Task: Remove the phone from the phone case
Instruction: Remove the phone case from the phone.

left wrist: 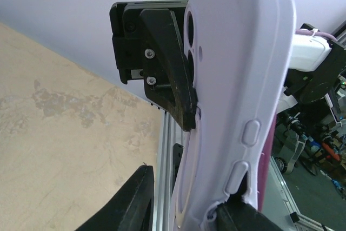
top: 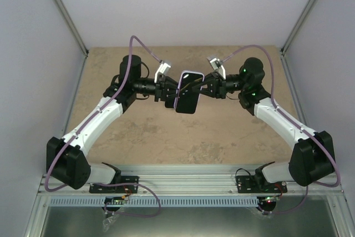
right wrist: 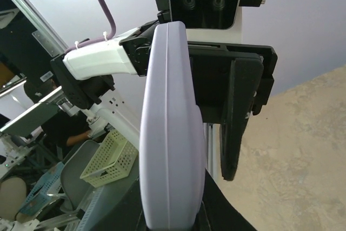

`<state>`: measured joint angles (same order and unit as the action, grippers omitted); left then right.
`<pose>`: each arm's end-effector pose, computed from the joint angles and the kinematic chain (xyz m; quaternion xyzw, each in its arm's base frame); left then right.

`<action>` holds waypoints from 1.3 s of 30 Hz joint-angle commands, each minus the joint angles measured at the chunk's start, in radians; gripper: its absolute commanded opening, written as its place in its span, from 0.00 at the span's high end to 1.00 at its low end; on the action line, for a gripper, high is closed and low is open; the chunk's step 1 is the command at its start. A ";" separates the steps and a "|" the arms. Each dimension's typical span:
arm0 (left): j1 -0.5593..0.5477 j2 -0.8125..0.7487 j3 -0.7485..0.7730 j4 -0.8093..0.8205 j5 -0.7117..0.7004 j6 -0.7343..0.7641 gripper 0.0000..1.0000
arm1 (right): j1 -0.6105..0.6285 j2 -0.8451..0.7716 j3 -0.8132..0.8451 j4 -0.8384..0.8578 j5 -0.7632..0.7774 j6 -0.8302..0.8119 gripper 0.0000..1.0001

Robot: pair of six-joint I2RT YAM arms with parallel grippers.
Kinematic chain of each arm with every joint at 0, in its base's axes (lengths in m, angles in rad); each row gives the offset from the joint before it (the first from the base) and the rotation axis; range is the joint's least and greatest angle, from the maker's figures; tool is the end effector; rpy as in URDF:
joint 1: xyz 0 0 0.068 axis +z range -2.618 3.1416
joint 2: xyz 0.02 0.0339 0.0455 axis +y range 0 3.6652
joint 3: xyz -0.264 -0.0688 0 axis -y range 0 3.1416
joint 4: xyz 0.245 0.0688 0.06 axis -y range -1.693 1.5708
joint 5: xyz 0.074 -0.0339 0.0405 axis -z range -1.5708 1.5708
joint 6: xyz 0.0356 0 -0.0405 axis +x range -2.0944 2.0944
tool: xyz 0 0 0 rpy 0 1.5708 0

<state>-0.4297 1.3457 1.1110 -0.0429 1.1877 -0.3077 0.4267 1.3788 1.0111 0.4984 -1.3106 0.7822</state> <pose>0.2565 -0.1539 0.3483 0.3768 0.6397 -0.5965 0.3048 0.2609 0.1564 0.3514 -0.3585 0.5956 0.6694 0.2621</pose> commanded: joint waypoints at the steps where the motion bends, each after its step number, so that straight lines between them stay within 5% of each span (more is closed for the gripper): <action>1: 0.002 -0.026 -0.018 0.077 -0.051 -0.006 0.77 | 0.057 0.015 0.032 -0.063 -0.163 -0.024 0.99; 9: 0.002 -0.037 -0.086 0.184 -0.024 -0.139 0.88 | 0.028 0.038 0.057 -0.082 -0.110 -0.024 0.99; 16: 0.002 -0.032 -0.125 0.304 -0.022 -0.276 1.00 | -0.005 0.043 0.063 -0.120 -0.044 -0.024 0.89; 28: 0.026 0.015 -0.186 0.478 -0.043 -0.516 1.00 | -0.102 0.029 0.060 -0.161 0.057 -0.027 0.26; 39: 0.072 0.061 -0.209 0.560 -0.051 -0.667 1.00 | -0.121 -0.044 0.158 -0.549 0.249 -0.455 0.15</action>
<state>-0.3763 1.3991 0.8974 0.4191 1.1393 -0.9058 0.3077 1.3865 1.1046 0.1287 -1.1572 0.5529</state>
